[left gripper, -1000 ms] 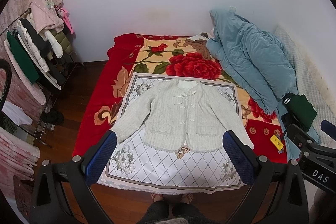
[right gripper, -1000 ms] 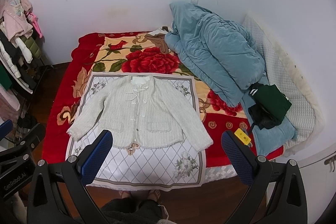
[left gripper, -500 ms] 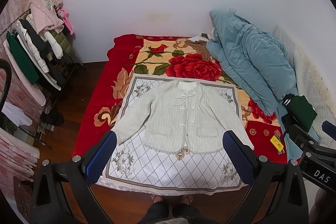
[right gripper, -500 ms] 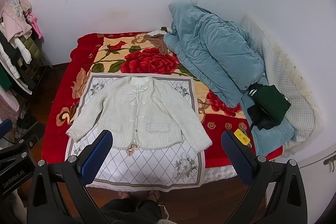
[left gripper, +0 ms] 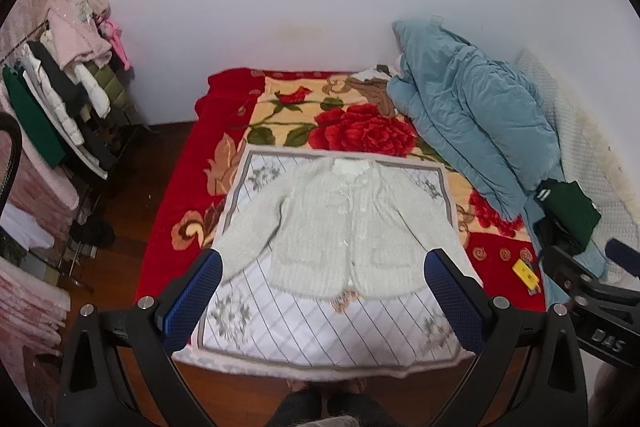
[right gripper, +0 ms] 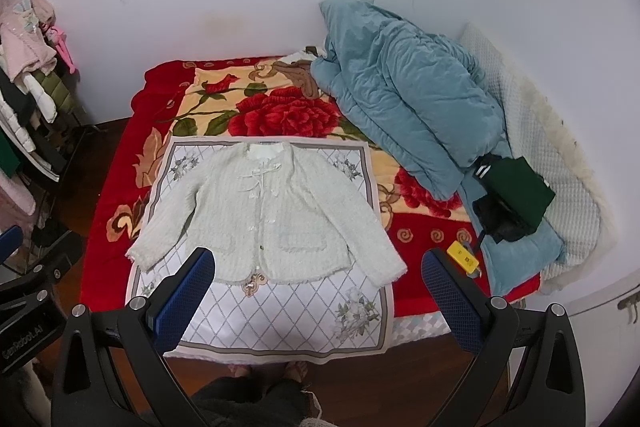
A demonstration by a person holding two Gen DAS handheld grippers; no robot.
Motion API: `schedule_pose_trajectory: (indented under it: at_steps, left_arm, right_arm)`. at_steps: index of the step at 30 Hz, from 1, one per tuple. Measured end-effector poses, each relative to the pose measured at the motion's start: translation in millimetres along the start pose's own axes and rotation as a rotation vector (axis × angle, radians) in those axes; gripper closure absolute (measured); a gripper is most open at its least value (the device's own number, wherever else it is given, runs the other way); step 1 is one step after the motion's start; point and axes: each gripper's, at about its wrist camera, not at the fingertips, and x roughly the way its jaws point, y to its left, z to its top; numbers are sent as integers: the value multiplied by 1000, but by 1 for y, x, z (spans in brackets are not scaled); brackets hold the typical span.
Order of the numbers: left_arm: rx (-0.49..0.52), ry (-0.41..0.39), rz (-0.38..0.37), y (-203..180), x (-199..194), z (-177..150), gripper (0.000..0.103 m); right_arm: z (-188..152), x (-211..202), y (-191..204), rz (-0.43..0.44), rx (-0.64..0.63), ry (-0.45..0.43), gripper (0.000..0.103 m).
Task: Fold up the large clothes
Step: 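Lower the right tool and grasp the cardigan sleeve cuff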
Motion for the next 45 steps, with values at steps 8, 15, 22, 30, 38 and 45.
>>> schedule_pose_trajectory:
  at_steps: [8, 15, 22, 30, 38, 45]
  left_arm:
    - [72, 1, 169, 6, 138, -9, 0]
    - [63, 172, 297, -12, 284, -37, 0]
    - [75, 215, 394, -56, 420, -70, 0]
    - [93, 369, 352, -99, 554, -116, 0]
    - [125, 369, 270, -137, 598, -120, 0]
    - [177, 350, 267, -149, 610, -111, 0]
  right_arm:
    - [-14, 134, -37, 2, 199, 145, 0]
    - [-61, 318, -105, -38, 375, 346, 0]
    - [-132, 510, -212, -75, 665, 491, 0]
    - [-269, 646, -286, 43, 1180, 631, 5]
    - [-293, 682, -281, 242, 1536, 286, 59]
    - [-252, 733, -290, 196, 1458, 251, 71]
